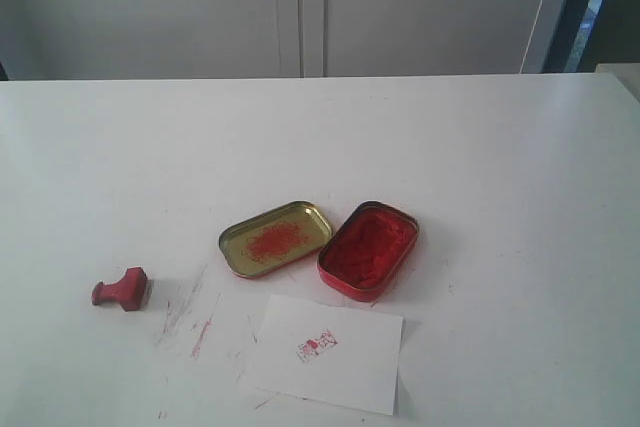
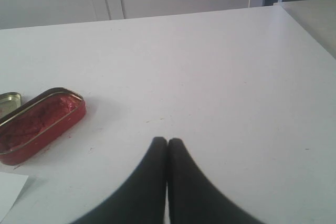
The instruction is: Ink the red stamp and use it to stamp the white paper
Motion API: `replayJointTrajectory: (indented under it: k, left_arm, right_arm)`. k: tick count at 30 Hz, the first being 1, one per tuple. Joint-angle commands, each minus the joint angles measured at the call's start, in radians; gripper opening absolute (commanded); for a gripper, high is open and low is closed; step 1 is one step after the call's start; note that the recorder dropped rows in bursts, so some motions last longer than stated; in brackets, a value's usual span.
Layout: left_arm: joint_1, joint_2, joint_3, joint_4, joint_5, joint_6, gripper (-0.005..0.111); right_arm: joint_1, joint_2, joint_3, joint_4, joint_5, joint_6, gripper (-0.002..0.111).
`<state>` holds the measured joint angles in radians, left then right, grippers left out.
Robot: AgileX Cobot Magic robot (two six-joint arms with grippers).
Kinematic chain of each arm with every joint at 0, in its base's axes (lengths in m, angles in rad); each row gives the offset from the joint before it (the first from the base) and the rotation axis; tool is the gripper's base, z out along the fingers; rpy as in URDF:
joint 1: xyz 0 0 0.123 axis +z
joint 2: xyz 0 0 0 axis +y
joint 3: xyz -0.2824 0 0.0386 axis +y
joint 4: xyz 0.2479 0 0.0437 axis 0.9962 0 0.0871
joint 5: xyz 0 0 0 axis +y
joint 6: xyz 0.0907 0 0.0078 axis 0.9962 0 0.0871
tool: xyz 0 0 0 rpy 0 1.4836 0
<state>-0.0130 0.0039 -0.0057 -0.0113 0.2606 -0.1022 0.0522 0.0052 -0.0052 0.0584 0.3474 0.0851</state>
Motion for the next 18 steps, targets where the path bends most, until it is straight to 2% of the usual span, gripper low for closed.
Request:
replayJointTrajectory:
  k: [1,8,18]
  left_arm:
    - [0.004,-0.004,0.006,-0.011,-0.029,0.001,0.000]
    - [0.004,-0.004,0.006,-0.010,-0.025,0.108,0.000]
    - [0.004,-0.004,0.006,-0.010,-0.027,0.102,0.000]
  right_arm:
    - [-0.004,-0.005,0.005,-0.007,-0.007,0.001,0.000]
    - [-0.004,-0.005,0.005,-0.007,-0.007,0.001,0.000]
    - [-0.004,-0.005,0.005,-0.007,-0.007,0.001,0.000]
